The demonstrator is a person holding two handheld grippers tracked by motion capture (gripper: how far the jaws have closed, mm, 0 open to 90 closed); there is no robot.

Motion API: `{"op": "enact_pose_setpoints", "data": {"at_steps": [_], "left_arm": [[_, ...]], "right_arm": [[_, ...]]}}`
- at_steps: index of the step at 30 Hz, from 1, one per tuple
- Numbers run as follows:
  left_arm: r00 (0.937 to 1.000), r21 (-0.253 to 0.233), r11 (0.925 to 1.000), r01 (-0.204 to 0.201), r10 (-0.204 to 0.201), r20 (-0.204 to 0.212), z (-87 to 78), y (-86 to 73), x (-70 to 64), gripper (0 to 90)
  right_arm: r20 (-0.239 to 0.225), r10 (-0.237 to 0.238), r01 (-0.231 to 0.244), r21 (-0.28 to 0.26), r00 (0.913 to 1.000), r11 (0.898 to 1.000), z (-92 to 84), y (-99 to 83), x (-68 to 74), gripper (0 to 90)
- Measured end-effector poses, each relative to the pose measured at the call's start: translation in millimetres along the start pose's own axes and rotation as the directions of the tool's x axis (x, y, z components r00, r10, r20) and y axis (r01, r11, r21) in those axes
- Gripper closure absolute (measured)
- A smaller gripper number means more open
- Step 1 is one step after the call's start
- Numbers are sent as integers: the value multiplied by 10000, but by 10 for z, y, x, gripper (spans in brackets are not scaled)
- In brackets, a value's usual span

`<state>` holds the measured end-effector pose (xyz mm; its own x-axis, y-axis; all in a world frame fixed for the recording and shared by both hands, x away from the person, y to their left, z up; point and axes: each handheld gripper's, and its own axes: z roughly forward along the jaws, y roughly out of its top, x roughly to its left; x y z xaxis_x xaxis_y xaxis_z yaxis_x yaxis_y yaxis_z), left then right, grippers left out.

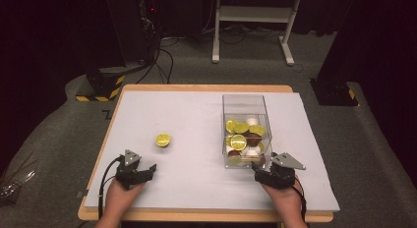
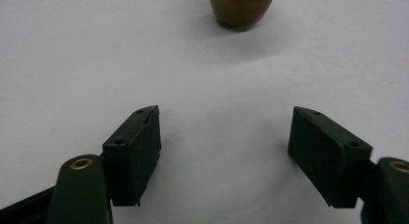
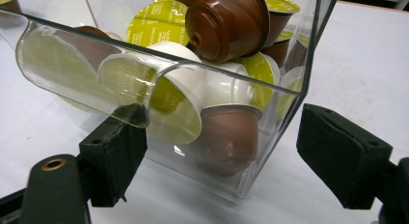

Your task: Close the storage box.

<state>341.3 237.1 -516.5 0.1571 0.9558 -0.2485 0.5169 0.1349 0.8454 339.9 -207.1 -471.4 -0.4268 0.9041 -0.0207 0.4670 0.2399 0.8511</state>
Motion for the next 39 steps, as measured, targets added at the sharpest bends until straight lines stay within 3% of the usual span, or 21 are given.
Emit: {"op": "enact_pose_setpoints", "data": {"at_steps": [3,6,18,23,39], "left_arm": [[9997,164,9995,-256,256,20,-7,6,18,273],[10000,35,10000,-41,40,66,5,6,6,272],[9998,132,9997,-191,190,52,-4,5,13,274],[10000,44,10000,-51,51,37,0,1,1,275],[10000,58,10000,-66,66,35,0,1,2,275]], "right_arm": [[152,-2,2,-6,9999,10000,29,20,-10,168],[243,43,-42,-7,9997,10000,60,39,-17,162],[448,203,-198,-118,9988,9997,186,95,-60,144],[603,143,-135,-124,9981,9998,264,147,-83,139],[616,346,-332,-240,9975,9992,407,219,-135,137]]}}
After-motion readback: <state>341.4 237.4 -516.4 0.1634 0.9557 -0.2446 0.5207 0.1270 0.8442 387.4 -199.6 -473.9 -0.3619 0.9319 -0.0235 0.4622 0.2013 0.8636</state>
